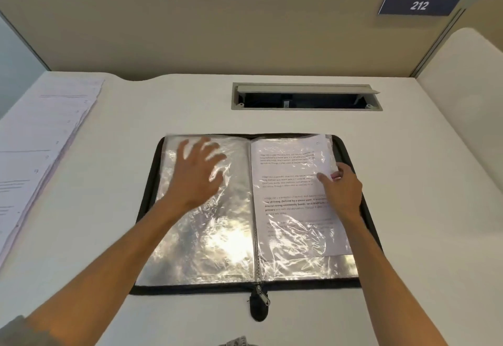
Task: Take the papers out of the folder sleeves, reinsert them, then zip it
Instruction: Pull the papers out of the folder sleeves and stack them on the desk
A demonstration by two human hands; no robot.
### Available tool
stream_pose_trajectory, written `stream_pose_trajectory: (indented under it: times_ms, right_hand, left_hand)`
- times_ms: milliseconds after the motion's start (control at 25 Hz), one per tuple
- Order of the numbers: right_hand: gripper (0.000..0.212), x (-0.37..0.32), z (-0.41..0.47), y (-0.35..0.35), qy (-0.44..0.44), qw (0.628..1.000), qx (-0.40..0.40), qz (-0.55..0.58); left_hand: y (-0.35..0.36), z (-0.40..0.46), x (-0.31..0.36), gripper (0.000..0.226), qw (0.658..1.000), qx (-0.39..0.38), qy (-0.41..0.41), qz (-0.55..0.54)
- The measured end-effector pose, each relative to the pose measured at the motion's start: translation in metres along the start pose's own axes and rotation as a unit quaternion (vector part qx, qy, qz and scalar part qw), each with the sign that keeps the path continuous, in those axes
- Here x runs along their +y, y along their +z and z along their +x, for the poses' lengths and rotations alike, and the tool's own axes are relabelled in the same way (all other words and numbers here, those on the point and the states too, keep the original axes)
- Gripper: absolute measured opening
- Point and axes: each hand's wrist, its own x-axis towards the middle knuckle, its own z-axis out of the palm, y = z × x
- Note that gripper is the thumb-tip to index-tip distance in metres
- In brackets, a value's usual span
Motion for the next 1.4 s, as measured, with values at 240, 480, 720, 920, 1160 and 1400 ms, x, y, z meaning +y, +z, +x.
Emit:
stream_pose_trajectory:
  times_ms: [240,480,720,920,1160,1400]
  right_hand:
    - [0.055,-0.027,0.036,-0.004,0.031,0.998,-0.048,0.023]
    - [0.037,-0.032,0.065,-0.006,-0.008,0.987,-0.132,0.088]
    - [0.027,-0.03,0.066,-0.024,-0.008,0.961,-0.212,0.18]
    - [0.046,-0.022,0.069,-0.03,0.005,0.948,-0.232,0.218]
    - [0.05,-0.021,0.069,-0.032,0.007,0.935,-0.254,0.246]
    - [0.05,-0.026,0.074,-0.031,-0.05,0.968,-0.189,0.156]
  left_hand:
    - [0.032,0.012,0.059,0.054,0.966,-0.248,0.065,0.035]
    - [0.064,0.055,0.077,0.041,0.988,-0.149,0.014,-0.03]
    - [0.074,0.133,0.075,0.035,0.982,-0.084,-0.043,-0.162]
    - [0.08,0.16,0.079,0.024,0.929,-0.178,-0.056,-0.32]
    - [0.077,0.178,0.072,0.014,0.905,-0.258,-0.089,-0.327]
    - [0.067,0.201,0.061,0.012,0.944,-0.243,-0.067,-0.212]
